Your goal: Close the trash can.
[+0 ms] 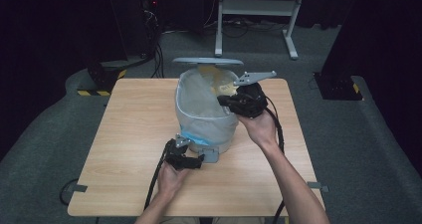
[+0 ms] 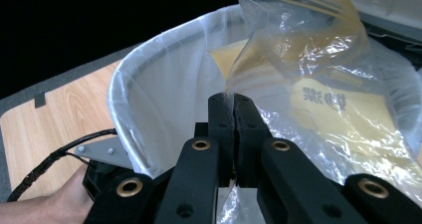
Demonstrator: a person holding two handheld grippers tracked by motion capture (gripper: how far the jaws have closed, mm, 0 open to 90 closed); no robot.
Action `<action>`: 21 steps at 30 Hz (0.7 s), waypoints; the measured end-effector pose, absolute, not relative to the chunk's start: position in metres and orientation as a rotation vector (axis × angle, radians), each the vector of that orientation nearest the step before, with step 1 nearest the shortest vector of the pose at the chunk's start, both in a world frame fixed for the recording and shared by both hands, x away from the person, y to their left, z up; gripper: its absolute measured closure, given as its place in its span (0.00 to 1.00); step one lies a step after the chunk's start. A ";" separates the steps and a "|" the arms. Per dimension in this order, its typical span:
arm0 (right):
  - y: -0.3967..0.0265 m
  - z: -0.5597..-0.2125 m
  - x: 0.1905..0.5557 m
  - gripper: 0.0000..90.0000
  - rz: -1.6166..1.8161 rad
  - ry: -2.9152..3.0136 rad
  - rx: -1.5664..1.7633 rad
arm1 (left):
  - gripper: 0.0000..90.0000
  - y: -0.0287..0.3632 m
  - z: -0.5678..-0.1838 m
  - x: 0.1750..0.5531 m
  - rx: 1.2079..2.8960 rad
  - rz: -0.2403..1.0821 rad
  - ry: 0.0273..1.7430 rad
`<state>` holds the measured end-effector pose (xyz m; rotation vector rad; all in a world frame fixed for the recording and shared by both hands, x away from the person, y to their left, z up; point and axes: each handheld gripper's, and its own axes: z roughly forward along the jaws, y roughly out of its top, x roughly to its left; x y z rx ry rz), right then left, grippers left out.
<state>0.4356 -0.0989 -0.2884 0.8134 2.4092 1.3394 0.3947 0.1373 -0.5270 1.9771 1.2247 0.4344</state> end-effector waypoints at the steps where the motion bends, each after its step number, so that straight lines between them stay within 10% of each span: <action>1: -0.098 -0.289 0.437 0.98 1.332 2.415 0.812 | 0.01 0.137 -0.527 0.394 1.978 0.439 1.223; 21: -0.077 -0.299 0.448 0.95 1.255 2.448 0.825 | 0.01 0.137 -0.527 0.395 1.978 0.436 1.224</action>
